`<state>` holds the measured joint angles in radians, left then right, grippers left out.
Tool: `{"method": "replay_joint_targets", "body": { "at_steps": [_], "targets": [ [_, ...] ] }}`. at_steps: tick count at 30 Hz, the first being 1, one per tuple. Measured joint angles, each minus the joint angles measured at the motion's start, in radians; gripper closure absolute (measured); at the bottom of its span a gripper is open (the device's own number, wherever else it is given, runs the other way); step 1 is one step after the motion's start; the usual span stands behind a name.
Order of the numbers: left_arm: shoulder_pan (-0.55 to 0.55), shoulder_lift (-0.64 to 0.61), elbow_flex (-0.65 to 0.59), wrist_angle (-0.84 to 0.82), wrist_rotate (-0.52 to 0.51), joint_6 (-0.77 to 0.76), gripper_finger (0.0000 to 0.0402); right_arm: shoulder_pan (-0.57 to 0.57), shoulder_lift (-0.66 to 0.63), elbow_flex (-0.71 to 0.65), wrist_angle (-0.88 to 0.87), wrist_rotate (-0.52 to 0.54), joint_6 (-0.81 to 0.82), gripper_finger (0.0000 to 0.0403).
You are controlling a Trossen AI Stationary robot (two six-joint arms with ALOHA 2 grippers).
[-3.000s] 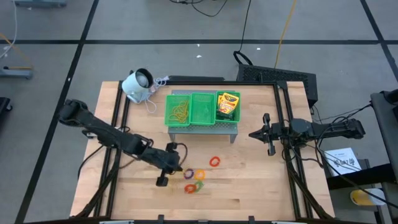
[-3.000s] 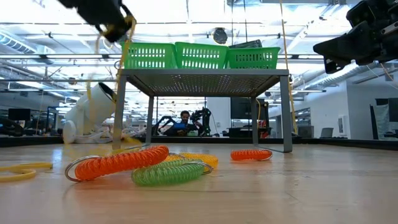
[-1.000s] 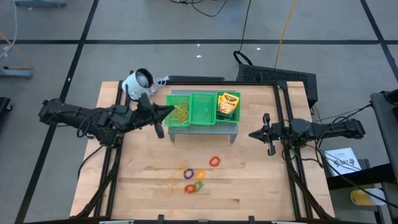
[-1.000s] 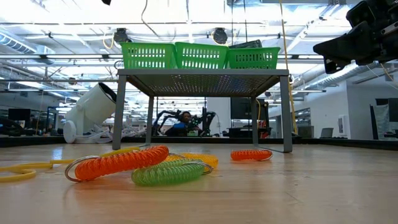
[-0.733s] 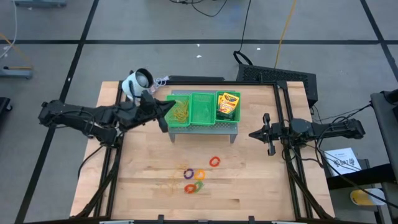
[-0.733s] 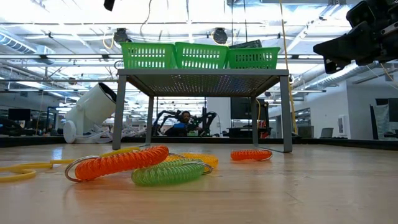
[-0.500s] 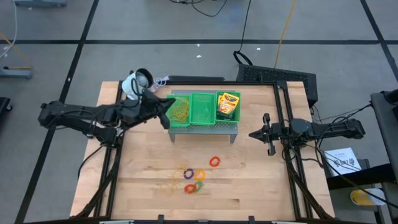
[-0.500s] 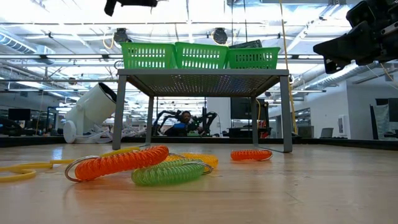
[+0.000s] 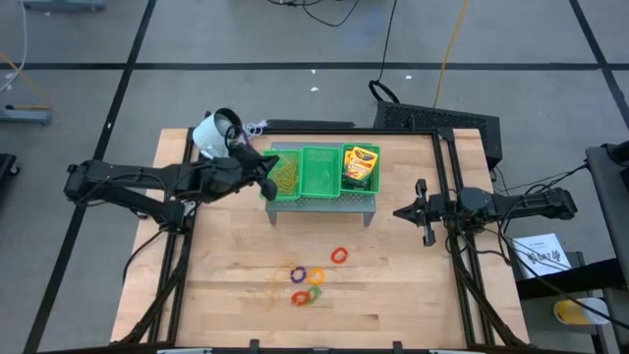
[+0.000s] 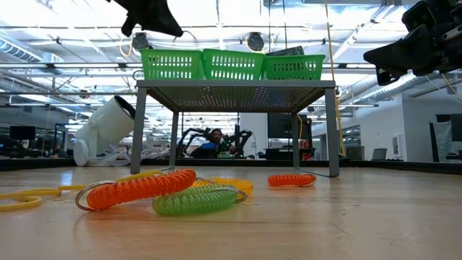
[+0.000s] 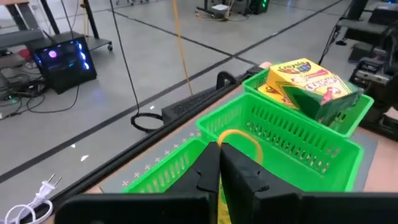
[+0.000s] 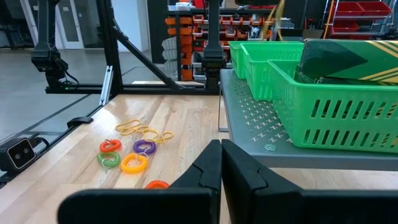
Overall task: Pick & Place Office Desk Supplies
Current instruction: Put the yellow rubber band into the left green basket
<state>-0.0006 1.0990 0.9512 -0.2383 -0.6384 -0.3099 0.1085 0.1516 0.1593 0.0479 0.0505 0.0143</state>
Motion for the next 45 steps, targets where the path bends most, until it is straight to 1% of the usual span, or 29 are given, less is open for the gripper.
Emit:
{"method": "replay_joint_targets", "body": {
  "at_steps": [2, 6, 8, 11, 16, 22, 27, 33, 36, 45],
  "targets": [
    [0.000, 0.017, 0.001, 0.004, -0.006, -0.012, 0.0388, 0.000, 0.000, 0.000, 0.000, 0.000, 0.000, 0.0403],
    [0.000, 0.031, -0.001, -0.041, -0.041, -0.032, 0.0398, 0.000, 0.000, 0.000, 0.000, 0.000, 0.000, 0.0403],
    [0.002, 0.039, 0.002, -0.045, -0.049, -0.059, 0.0393, 0.000, 0.000, 0.000, 0.000, 0.000, 0.000, 0.0403],
    [0.002, 0.044, -0.002, -0.096, -0.055, -0.095, 0.0388, 0.000, 0.000, 0.000, 0.000, 0.000, 0.000, 0.0403],
    [0.002, 0.043, -0.001, -0.153, -0.063, -0.157, 0.0398, 0.000, 0.000, 0.000, 0.000, 0.000, 0.000, 0.0403],
    [0.002, 0.047, -0.001, -0.187, -0.064, -0.208, 0.0386, 0.000, 0.000, 0.000, 0.000, 0.000, 0.000, 0.0403],
    [0.002, 0.064, -0.001, -0.182, -0.047, -0.206, 0.0398, 0.000, 0.000, 0.000, 0.000, 0.000, 0.000, 0.0403],
    [0.002, 0.084, 0.001, -0.175, -0.041, -0.198, 0.0374, 0.000, 0.000, 0.000, 0.000, 0.000, 0.000, 0.0403],
    [0.002, 0.088, -0.001, -0.189, -0.038, -0.195, 0.0371, 0.000, 0.000, 0.000, 0.000, 0.000, 0.000, 0.0403],
    [0.002, 0.092, 0.000, -0.179, -0.039, -0.190, 0.0386, 0.000, 0.000, 0.000, 0.000, 0.000, 0.000, 0.0403]
  ]
}}
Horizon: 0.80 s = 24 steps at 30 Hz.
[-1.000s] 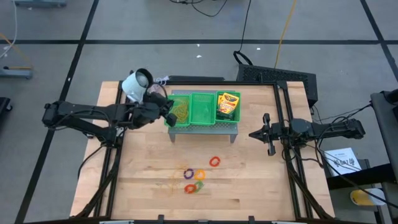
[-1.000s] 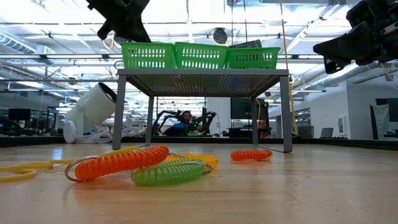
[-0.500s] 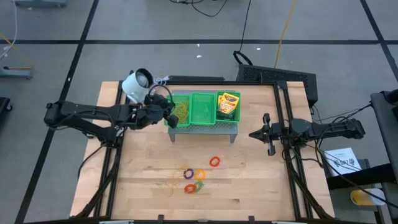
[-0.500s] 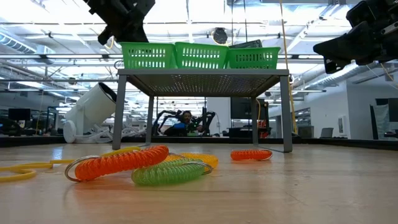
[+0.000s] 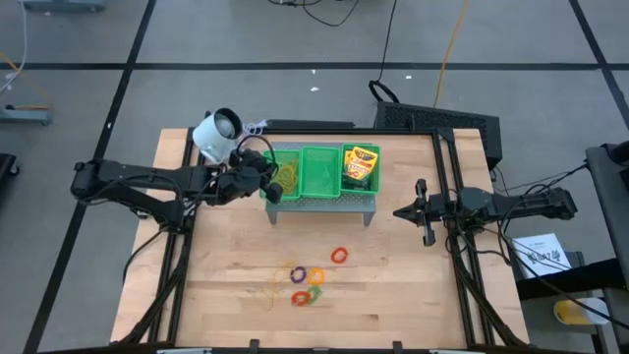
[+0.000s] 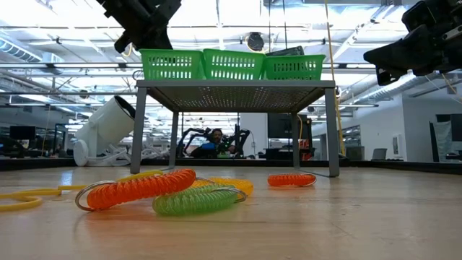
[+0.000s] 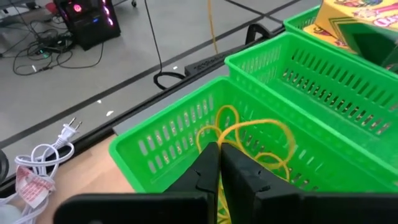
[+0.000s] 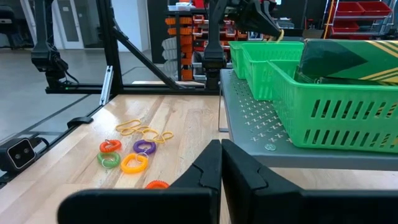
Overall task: Pick & Place Office Desk Supplies
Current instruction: Put the yellow rubber band into the left green basket
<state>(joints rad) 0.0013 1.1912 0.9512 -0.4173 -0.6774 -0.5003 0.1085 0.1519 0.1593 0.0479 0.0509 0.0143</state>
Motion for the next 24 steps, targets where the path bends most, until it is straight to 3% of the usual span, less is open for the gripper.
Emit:
{"method": "replay_joint_targets", "body": {
  "at_steps": [5, 16, 24],
  "targets": [
    [0.000, 0.000, 0.000, 0.015, -0.002, -0.010, 0.0368, 0.000, 0.000, 0.000, 0.000, 0.000, 0.000, 0.0403],
    [0.000, 0.000, 0.000, 0.025, -0.003, -0.001, 0.0244, 0.000, 0.000, 0.000, 0.000, 0.000, 0.000, 0.0403],
    [0.000, 0.000, 0.000, 0.029, -0.004, -0.026, 0.0194, 0.000, 0.000, 0.000, 0.000, 0.000, 0.000, 0.0403]
  ]
}}
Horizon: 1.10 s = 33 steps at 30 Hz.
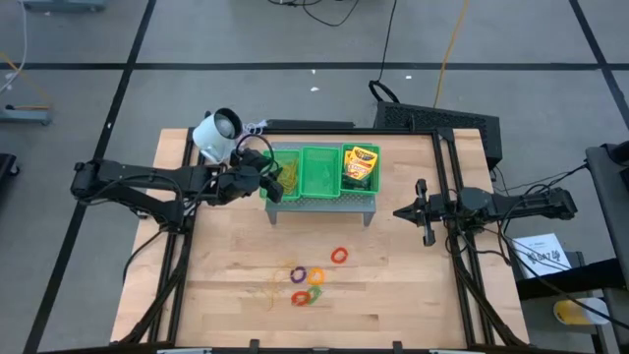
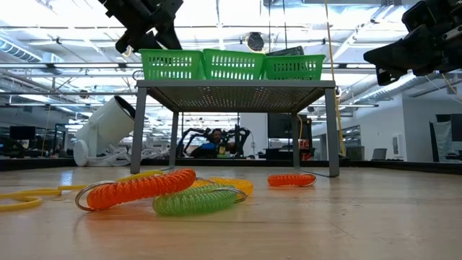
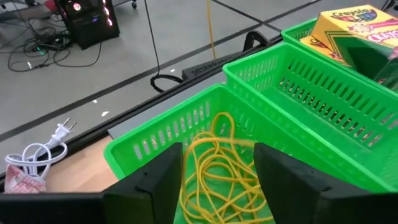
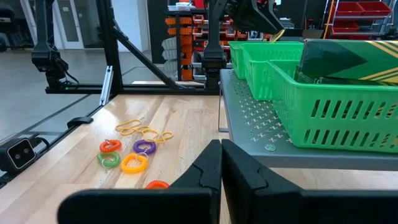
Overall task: Pick & Place Office Desk Supplies
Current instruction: Put the yellow rubber band into the left green basket
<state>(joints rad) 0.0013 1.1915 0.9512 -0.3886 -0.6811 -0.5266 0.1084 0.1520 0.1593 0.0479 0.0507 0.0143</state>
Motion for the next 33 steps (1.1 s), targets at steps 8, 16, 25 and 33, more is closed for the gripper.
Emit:
{"method": "replay_joint_targets", "body": {
  "at_steps": [8, 16, 25, 33],
  "targets": [
    [0.000, -0.017, 0.000, 0.057, 0.033, 0.018, 0.0189, 0.000, 0.000, 0.000, 0.000, 0.000, 0.000, 0.0403],
    [0.000, -0.045, -0.001, 0.105, 0.057, 0.076, 0.0188, 0.000, 0.000, 0.000, 0.000, 0.000, 0.000, 0.0403],
    [-0.005, -0.092, 0.001, 0.140, 0.112, 0.107, 0.0188, 0.000, 0.000, 0.000, 0.000, 0.000, 0.000, 0.0403],
    [-0.026, -0.157, -0.001, 0.155, 0.218, 0.161, 0.0188, 0.000, 0.000, 0.000, 0.000, 0.000, 0.000, 0.0403]
  ]
}}
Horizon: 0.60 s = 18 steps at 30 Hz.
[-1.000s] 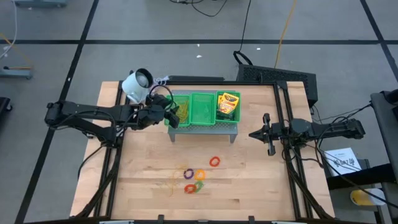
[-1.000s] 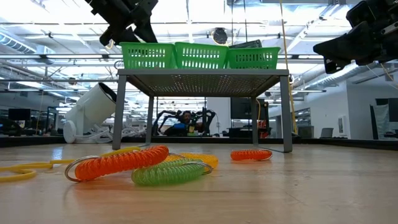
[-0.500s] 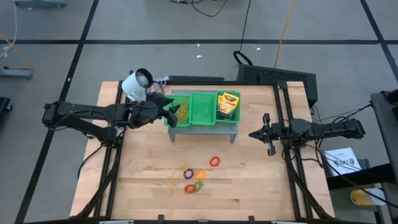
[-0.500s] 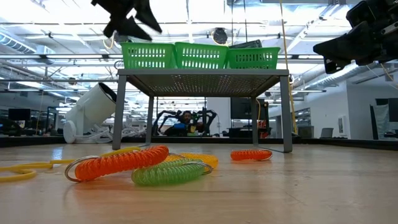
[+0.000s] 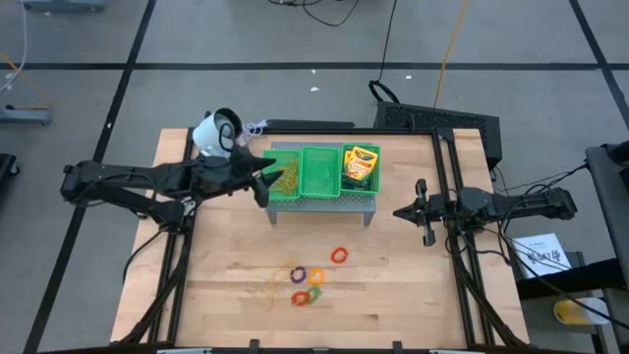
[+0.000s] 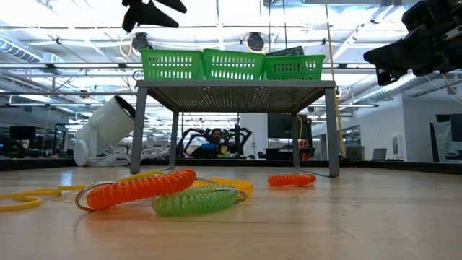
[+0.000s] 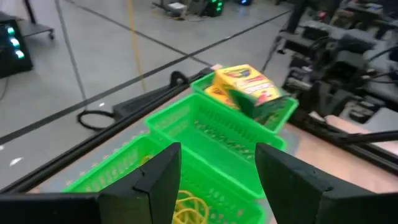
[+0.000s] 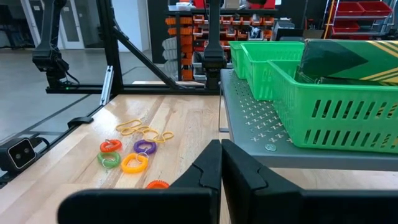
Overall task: Pick & Place Office Desk Supplies
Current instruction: Put the yellow rubber band into the left green basket
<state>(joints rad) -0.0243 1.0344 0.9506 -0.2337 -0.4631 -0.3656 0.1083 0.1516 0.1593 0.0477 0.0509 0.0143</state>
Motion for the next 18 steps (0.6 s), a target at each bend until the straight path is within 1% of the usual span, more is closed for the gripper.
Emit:
{"method": "replay_joint_targets", "body": {
  "at_steps": [7, 12, 18],
  "targets": [
    [-0.028, -0.062, 0.000, 0.014, 0.056, 0.010, 0.0188, 0.000, 0.000, 0.000, 0.000, 0.000, 0.000, 0.0403],
    [-0.088, -0.082, 0.000, 0.079, 0.163, 0.102, 0.0188, 0.000, 0.000, 0.000, 0.000, 0.000, 0.000, 0.0403],
    [-0.206, -0.077, 0.001, 0.177, 0.314, 0.252, 0.0188, 0.000, 0.000, 0.000, 0.000, 0.000, 0.000, 0.0403]
  ]
}}
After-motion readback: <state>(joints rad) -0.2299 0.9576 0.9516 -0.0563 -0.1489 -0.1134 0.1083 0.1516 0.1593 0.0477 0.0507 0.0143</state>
